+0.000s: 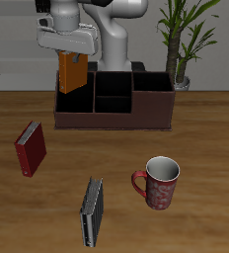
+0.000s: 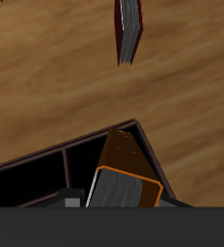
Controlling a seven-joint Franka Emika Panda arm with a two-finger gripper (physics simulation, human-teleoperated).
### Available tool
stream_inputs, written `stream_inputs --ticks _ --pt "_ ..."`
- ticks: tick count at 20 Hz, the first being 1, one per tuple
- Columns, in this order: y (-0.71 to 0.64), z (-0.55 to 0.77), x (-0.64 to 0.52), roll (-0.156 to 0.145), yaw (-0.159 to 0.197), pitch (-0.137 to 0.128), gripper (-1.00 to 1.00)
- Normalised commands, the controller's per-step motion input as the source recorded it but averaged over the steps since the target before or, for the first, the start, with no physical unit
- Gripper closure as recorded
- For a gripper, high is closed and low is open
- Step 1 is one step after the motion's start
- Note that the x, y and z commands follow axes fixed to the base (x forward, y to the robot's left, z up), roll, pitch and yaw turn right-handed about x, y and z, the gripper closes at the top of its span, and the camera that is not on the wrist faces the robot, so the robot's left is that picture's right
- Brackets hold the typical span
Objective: Place the orange book into the back desk caddy's left compartment and place the red mug into the back desk caddy's right compartment
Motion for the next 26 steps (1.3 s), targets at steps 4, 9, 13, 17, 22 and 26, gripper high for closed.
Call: stream_inputs --ticks 4,9,13,17,22,26 --pt "-0.04 -0.13 -0.02 0.004 -0.035 0.06 1.0" --pt "-0.01 -0.22 0.06 0.008 -0.029 0.061 1.0" --pt "0.01 -0.19 0.05 0.017 -0.035 0.067 1.0" --pt "-0.01 -0.06 0.06 0.005 -0.03 0.043 1.0" --pt "-0.02 -0.13 0.12 0.015 -0.064 0.085 1.0" --pt "-0.05 -0.11 0.11 0.012 -0.078 0.067 1.0"
